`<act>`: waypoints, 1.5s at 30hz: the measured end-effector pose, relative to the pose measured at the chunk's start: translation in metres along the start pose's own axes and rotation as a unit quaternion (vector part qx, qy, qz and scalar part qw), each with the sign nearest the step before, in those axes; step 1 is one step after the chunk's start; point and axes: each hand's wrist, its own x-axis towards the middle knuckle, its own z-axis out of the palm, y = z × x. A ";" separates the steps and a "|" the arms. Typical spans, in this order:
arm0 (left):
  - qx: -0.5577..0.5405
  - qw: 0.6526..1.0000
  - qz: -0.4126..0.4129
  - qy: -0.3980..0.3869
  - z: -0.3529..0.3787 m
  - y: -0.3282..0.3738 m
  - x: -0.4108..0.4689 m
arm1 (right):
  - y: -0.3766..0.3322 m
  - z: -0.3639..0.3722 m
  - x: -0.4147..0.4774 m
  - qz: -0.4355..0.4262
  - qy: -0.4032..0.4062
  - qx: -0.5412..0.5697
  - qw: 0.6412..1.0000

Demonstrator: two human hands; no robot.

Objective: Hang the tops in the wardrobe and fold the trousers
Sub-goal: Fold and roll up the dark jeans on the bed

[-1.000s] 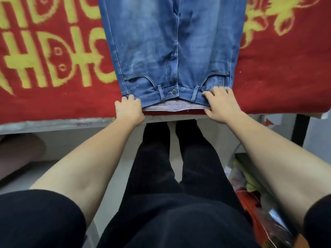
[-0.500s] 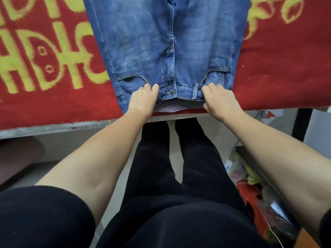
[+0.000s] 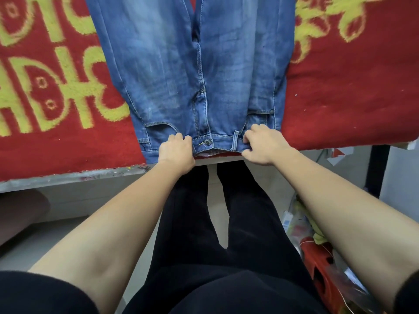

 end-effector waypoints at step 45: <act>-0.659 0.742 0.042 -0.118 -0.062 0.014 0.015 | -0.001 -0.143 0.077 0.000 0.269 0.541 0.796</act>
